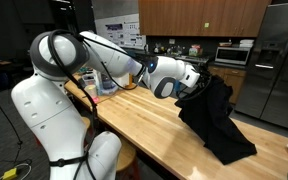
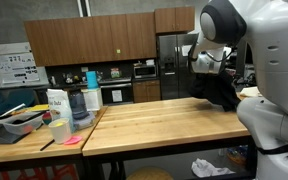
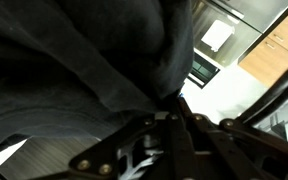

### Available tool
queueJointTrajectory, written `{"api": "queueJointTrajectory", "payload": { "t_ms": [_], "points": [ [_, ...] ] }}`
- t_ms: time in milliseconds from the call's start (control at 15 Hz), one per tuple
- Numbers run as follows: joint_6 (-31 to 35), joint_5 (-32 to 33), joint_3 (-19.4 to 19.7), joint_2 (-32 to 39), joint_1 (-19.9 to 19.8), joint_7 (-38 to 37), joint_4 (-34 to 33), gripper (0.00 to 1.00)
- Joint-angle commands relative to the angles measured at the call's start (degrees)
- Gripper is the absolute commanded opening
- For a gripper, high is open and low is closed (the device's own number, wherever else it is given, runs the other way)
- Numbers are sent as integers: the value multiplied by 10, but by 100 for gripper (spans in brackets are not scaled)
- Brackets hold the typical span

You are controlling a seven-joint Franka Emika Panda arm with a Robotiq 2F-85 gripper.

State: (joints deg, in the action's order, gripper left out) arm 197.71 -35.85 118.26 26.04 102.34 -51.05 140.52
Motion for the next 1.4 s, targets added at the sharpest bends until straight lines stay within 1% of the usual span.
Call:
{"api": "queueJointTrajectory", "payload": {
  "t_ms": [0, 200, 400, 533, 733, 800, 867, 933, 1067, 1200, 1333],
  "points": [
    [14, 77, 8, -54, -2, 17, -18, 1],
    [10, 152, 39, -82, 21, 3, -32, 1],
    [11, 219, 80, -135, 61, -13, -66, 1],
    [11, 262, 123, -179, 110, -36, -100, 1],
    [12, 326, 171, -248, 173, -79, -149, 1],
    [13, 353, 181, -274, 189, -96, -167, 1],
    [13, 384, 182, -302, 196, -117, -186, 1],
    [13, 417, 174, -328, 195, -140, -206, 1],
    [14, 478, 135, -362, 159, -178, -221, 1],
    [14, 532, 92, -386, 112, -197, -217, 1],
    [14, 580, 45, -388, 51, -207, -195, 1]
  ]
}}
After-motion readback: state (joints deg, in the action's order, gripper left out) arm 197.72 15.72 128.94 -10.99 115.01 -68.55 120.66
